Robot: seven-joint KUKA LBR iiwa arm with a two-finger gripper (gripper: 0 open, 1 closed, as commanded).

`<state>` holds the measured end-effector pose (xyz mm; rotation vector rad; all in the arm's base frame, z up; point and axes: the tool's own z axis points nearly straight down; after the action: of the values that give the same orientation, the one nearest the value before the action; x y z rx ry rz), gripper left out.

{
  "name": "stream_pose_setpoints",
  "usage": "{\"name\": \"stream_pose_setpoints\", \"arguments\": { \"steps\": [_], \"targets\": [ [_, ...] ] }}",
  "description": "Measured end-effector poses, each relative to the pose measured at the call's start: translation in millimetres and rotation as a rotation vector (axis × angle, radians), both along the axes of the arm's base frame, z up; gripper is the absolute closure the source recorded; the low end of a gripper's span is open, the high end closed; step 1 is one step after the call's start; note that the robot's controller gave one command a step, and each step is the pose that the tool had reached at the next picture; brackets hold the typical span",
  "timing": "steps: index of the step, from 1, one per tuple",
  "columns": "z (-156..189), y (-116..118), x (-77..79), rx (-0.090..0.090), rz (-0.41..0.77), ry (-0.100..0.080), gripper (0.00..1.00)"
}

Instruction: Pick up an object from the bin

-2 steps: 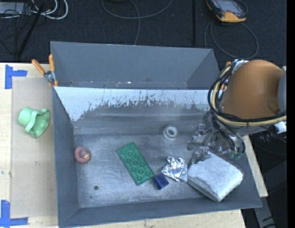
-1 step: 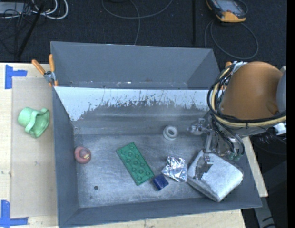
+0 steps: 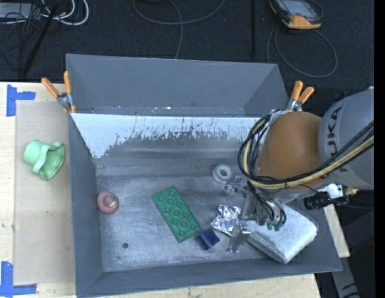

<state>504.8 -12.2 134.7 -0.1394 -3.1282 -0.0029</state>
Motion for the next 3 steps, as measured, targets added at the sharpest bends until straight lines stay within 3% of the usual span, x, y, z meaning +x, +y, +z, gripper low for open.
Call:
{"name": "stream_pose_setpoints", "arguments": {
  "steps": [1, 2, 3],
  "targets": [
    [-57.1, 33.6, -9.9, -0.001, -0.049, -0.001, 0.0],
    [-53.7, 31.9, -8.2, -0.002, -0.051, -0.007, 1.0],
    [-32.6, 109.2, -25.0, 0.001, -0.1, -0.009, 1.0]
  ]
}}
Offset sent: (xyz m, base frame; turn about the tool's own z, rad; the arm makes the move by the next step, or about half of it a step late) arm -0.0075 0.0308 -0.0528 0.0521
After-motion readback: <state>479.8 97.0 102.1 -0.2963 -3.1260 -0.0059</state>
